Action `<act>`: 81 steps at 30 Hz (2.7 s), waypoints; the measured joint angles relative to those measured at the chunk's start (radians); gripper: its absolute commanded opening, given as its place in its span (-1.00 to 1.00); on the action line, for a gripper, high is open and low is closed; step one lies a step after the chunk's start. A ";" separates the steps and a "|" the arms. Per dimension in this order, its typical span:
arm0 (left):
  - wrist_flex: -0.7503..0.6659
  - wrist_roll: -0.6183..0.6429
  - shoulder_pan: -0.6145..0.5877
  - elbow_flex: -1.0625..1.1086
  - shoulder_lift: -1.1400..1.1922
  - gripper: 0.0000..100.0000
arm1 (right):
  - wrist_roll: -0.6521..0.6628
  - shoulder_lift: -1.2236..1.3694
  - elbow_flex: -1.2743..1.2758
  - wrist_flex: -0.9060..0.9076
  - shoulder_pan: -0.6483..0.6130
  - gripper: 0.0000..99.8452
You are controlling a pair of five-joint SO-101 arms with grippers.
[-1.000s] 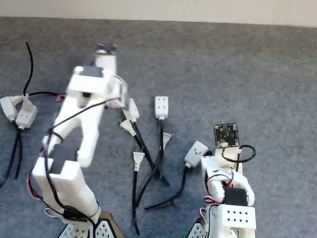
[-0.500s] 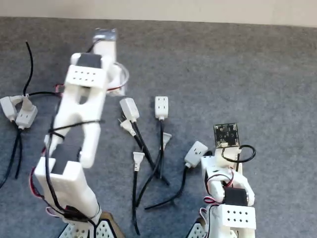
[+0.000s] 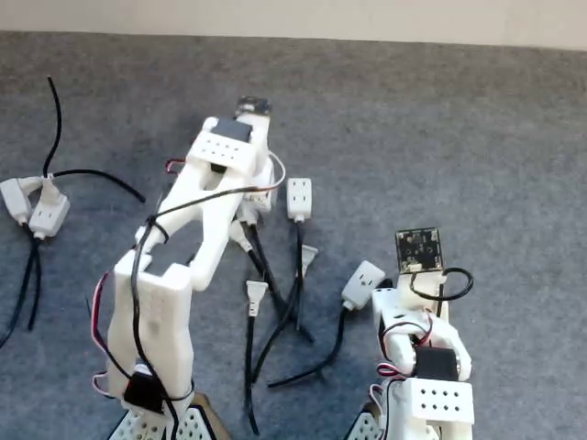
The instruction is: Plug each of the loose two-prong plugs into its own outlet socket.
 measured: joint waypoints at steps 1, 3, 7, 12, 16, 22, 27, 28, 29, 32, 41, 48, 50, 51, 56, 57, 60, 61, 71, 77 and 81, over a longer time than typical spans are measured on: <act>0.000 0.002 -0.005 -0.015 0.023 -0.53 | 0.000 0.000 0.000 0.000 0.000 -0.62; 0.011 0.003 -0.025 -0.049 0.060 -0.53 | 0.000 0.000 0.000 0.000 0.000 -0.62; 0.052 0.003 -0.066 -0.114 0.107 -0.53 | 0.000 0.000 0.000 0.000 0.000 -0.62; 0.058 0.003 -0.069 -0.178 0.133 -0.56 | 0.000 0.000 0.000 0.000 0.000 -0.62; 0.058 -0.026 -0.072 -0.222 0.161 -0.96 | 0.000 0.000 0.000 0.000 0.000 -0.62; 0.106 -0.210 -0.077 -0.311 0.166 -0.99 | 0.000 0.000 0.000 0.000 0.000 -0.62; 0.298 -0.405 -0.075 -0.563 0.166 -0.99 | 0.000 0.000 0.002 0.000 0.000 -0.62; 0.348 -0.433 -0.075 -0.634 0.166 -0.99 | 0.000 0.000 0.002 0.000 0.000 -0.62; 0.390 -0.453 -0.075 -0.706 0.166 -0.99 | 0.000 0.000 0.002 0.000 0.000 -0.62; 0.430 -0.505 -0.081 -0.812 0.133 -0.99 | 0.000 0.000 0.002 0.000 0.000 -0.62; 0.437 -0.870 -0.137 -0.164 -0.324 -0.99 | 0.015 0.000 0.002 0.000 0.000 -0.62; 0.186 -1.309 -0.290 0.729 -0.891 -0.99 | 0.035 0.000 0.003 0.009 -0.021 -0.62; 0.074 -1.424 -0.341 0.982 -1.049 -0.99 | 0.035 0.000 0.003 0.020 -0.026 -0.62; 0.031 -1.470 -0.358 1.096 -1.120 -0.99 | 0.035 0.000 0.003 0.021 -0.026 -0.62; -0.074 -1.587 -0.405 1.485 -1.387 -0.99 | 0.035 0.000 0.003 0.023 -0.026 -0.62; -0.080 -1.588 -0.404 1.519 -1.415 -0.99 | 0.035 0.000 0.003 0.023 -0.026 -0.62; -0.084 -1.590 -0.402 1.562 -1.453 -0.96 | 0.038 0.000 0.003 0.023 -0.026 -0.62; -0.086 -1.590 -0.402 1.562 -1.459 -0.90 | 0.038 0.000 0.003 0.023 -0.026 -0.62; -0.097 -1.562 -0.402 1.536 -1.473 -0.34 | 0.038 0.000 0.003 0.023 -0.026 -0.62; -0.097 -1.562 -0.402 1.534 -1.473 -0.41 | 0.038 0.000 0.003 0.023 -0.026 -0.62; -0.101 -1.562 -0.402 1.534 -1.473 -0.41 | 0.038 0.000 0.003 0.025 -0.026 -0.62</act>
